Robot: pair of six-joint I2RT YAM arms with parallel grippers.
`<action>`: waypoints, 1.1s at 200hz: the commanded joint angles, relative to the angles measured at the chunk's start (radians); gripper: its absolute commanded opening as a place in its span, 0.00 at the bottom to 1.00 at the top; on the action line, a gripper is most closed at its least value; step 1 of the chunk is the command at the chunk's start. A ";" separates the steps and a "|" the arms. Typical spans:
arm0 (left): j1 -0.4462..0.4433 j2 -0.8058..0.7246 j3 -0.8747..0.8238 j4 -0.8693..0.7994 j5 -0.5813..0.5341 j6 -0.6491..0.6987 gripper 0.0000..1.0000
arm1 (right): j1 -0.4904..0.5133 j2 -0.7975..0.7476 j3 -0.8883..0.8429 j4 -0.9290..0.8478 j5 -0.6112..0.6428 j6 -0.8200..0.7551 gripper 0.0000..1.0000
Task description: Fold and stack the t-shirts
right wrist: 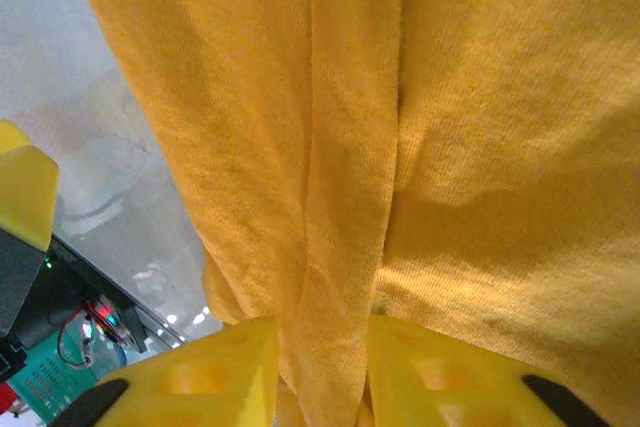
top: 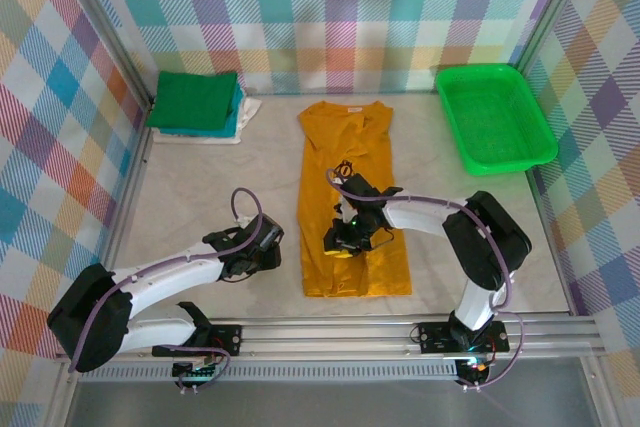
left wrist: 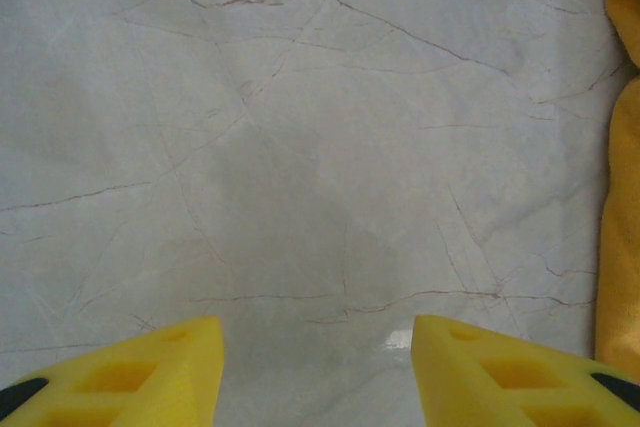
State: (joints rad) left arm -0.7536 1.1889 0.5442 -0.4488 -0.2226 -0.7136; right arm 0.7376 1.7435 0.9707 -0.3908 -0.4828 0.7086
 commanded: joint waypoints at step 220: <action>0.010 -0.007 -0.023 -0.013 -0.025 -0.009 0.53 | 0.019 -0.166 -0.049 -0.048 0.105 0.030 0.00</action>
State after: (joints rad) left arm -0.7536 1.1957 0.5270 -0.4480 -0.2253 -0.7143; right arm 0.7662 1.6432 0.9524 -0.3931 -0.4496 0.7063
